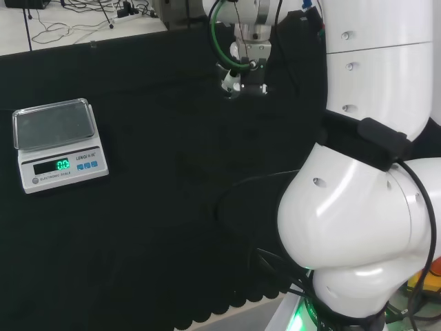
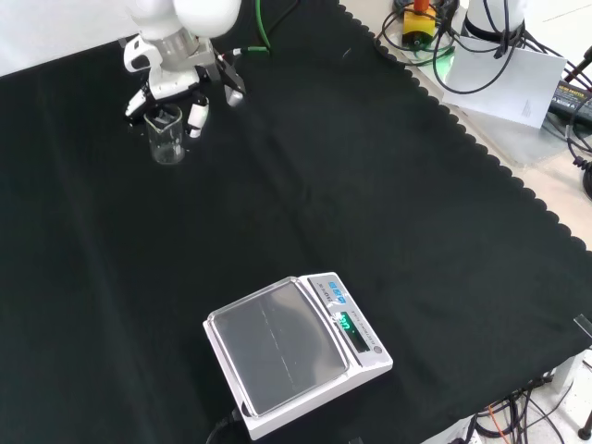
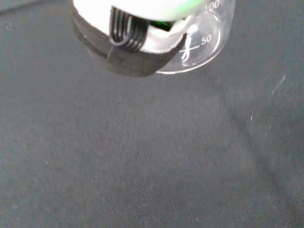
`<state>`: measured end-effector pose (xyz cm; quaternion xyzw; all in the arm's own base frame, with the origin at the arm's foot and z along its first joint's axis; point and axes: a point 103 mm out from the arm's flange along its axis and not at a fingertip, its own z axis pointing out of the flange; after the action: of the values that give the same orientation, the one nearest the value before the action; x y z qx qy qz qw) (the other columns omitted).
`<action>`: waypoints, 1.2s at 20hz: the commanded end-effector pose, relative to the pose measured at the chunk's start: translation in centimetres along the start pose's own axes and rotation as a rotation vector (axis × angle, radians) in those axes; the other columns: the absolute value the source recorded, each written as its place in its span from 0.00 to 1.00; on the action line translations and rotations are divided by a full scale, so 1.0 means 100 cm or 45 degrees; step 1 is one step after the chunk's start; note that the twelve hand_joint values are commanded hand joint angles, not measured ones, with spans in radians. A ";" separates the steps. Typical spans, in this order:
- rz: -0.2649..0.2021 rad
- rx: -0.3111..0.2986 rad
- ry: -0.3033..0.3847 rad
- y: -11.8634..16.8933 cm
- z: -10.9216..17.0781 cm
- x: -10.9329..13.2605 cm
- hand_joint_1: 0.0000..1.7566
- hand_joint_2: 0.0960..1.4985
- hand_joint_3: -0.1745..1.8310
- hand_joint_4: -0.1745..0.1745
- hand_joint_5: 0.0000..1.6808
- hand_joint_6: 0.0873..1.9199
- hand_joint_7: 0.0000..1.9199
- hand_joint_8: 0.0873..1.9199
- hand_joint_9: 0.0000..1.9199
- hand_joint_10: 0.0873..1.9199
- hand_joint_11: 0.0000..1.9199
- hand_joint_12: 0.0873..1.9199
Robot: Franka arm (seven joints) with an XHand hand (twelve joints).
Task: Put the beaker on the electronic balance.
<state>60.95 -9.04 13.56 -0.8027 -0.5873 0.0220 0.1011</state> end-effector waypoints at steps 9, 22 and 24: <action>-0.047 -0.025 -0.051 -0.021 -0.034 0.033 0.68 0.55 0.43 0.46 0.49 0.67 0.46 0.75 0.51 0.65 0.61 0.48; -0.618 0.013 -0.152 -0.072 -0.018 0.253 0.68 0.54 0.44 0.46 0.49 0.67 0.46 0.75 0.51 0.65 0.61 0.48; -0.717 0.021 -0.162 -0.089 -0.014 0.284 0.68 0.54 0.44 0.46 0.49 0.67 0.46 0.75 0.51 0.65 0.61 0.48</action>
<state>62.94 9.21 18.75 -0.6967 -0.7126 0.0351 0.0742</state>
